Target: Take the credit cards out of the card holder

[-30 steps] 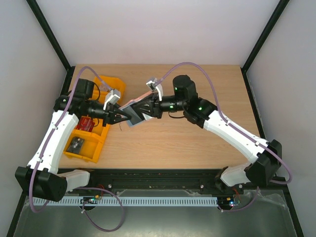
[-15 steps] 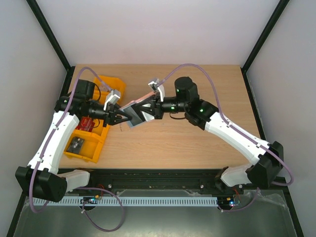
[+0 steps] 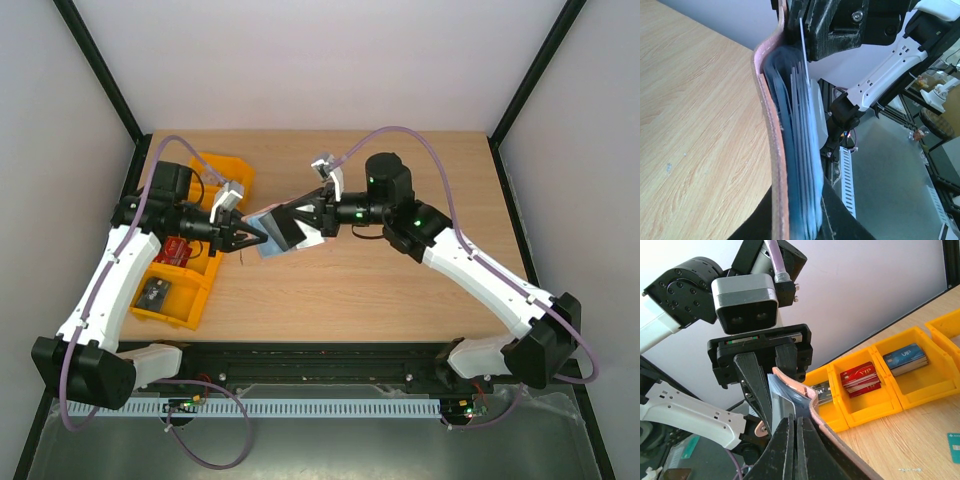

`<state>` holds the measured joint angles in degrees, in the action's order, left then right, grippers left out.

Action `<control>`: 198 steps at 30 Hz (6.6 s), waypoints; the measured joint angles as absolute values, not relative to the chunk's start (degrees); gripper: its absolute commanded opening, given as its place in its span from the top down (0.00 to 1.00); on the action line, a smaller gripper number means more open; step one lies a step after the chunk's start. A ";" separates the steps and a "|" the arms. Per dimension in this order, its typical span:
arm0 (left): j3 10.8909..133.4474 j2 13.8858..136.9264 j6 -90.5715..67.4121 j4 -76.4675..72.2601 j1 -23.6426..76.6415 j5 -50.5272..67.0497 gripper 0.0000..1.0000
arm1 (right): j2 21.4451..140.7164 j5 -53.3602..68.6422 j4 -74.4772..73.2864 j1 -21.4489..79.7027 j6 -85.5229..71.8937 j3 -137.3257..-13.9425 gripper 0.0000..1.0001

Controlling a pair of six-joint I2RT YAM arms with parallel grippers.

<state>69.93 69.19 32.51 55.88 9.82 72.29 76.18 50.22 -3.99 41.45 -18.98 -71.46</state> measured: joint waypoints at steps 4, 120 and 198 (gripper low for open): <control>69.43 69.08 30.33 54.28 9.85 72.42 0.98 | 76.18 51.64 -1.23 41.25 -21.37 -69.82 0.99; 54.54 66.00 91.29 -9.56 14.74 -57.74 0.98 | 63.31 30.98 -1.58 36.82 -24.45 -66.00 0.01; 62.78 66.83 42.30 40.01 14.55 -56.25 0.98 | 69.47 34.50 -5.85 36.82 -29.26 -71.57 0.01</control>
